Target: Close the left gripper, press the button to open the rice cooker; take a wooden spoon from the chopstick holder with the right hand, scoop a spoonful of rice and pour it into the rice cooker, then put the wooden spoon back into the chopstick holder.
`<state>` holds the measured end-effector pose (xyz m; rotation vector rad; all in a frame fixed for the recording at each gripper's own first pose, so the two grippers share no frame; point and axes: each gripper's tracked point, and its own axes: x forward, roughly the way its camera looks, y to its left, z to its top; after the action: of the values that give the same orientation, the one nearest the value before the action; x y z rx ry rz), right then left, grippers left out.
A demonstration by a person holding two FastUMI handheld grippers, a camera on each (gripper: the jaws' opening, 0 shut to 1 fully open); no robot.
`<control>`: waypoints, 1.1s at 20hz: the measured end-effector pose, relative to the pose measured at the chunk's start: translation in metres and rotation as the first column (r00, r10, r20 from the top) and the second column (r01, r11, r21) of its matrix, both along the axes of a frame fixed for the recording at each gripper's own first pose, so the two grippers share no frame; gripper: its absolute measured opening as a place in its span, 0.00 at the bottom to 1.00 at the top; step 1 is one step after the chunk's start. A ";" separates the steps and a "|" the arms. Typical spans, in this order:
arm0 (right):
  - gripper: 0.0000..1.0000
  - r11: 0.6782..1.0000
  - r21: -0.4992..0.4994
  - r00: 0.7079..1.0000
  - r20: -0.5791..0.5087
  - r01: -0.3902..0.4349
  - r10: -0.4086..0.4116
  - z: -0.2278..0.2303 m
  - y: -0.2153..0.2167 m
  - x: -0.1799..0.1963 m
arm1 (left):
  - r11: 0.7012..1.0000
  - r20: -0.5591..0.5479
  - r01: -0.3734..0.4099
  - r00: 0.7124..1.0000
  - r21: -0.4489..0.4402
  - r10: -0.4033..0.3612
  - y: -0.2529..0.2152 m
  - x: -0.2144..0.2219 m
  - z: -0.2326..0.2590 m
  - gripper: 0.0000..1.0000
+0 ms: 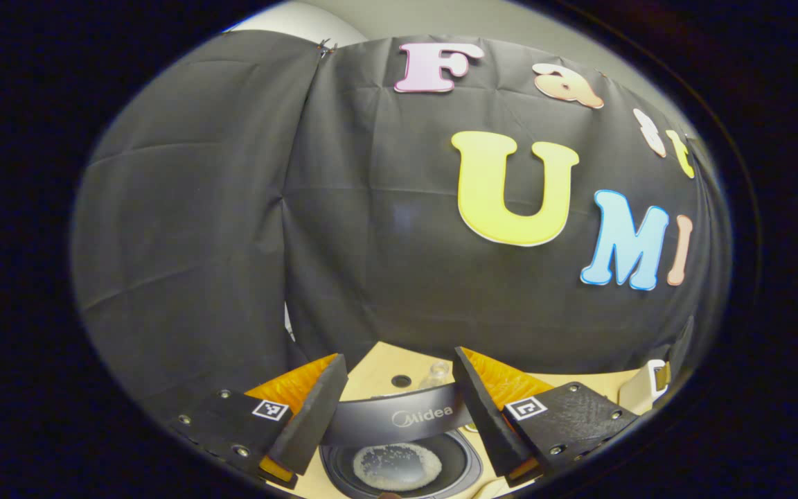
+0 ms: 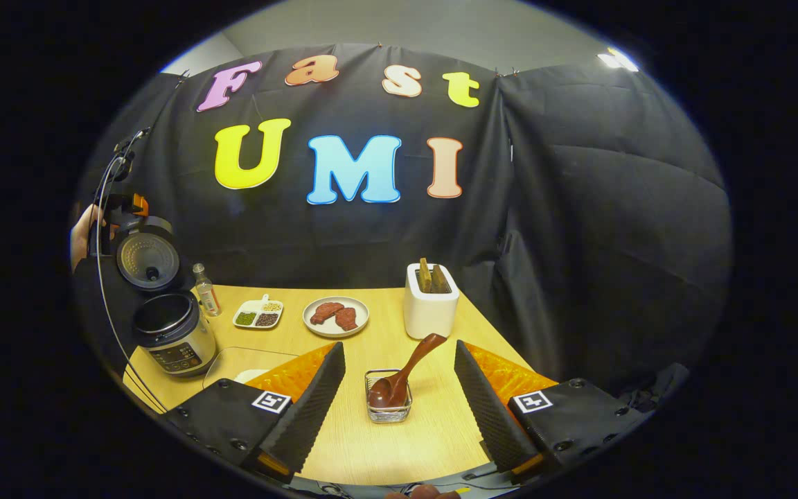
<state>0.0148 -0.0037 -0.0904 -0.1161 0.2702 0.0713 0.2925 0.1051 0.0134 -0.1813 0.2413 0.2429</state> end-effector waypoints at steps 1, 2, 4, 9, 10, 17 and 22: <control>1.00 0.999 0.019 0.999 -0.013 -0.030 0.030 -0.004 0.001 0.003 | 1.000 -0.023 0.007 1.000 -0.006 -0.007 -0.007 -0.007 -0.007 0.97; 1.00 0.998 0.027 0.998 -0.015 -0.062 0.062 -0.004 0.002 0.005 | 1.000 -0.046 0.011 0.999 -0.014 -0.012 -0.013 -0.017 -0.014 0.97; 0.98 0.994 0.014 0.994 -0.013 -0.110 0.110 -0.005 -0.010 0.009 | 0.999 -0.092 0.009 0.996 -0.045 -0.014 -0.028 -0.034 -0.034 0.97; 1.00 0.982 0.020 0.982 -0.013 -0.188 0.189 -0.006 -0.048 0.011 | 0.999 -0.216 -0.006 0.976 -0.043 -0.004 -0.066 -0.074 -0.100 0.96; 1.00 0.980 0.019 0.981 -0.013 -0.196 0.196 -0.007 -0.057 0.012 | 0.999 -0.230 -0.009 0.973 -0.038 0.000 -0.072 -0.081 -0.115 0.96; 0.98 0.989 0.061 0.990 -0.029 -0.137 0.139 -0.011 -0.088 0.013 | 0.998 -0.291 0.046 0.956 0.033 -0.035 -0.122 -0.103 -0.196 0.96; 0.98 0.995 0.065 0.997 0.002 -0.074 0.074 -0.004 -0.086 0.023 | 0.993 -0.279 0.099 0.957 0.067 -0.077 -0.126 -0.102 -0.207 0.98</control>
<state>0.0377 -0.0893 -0.0941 -0.0619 0.2642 0.1538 0.1902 -0.0206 -0.1939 -0.0553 0.5148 0.1883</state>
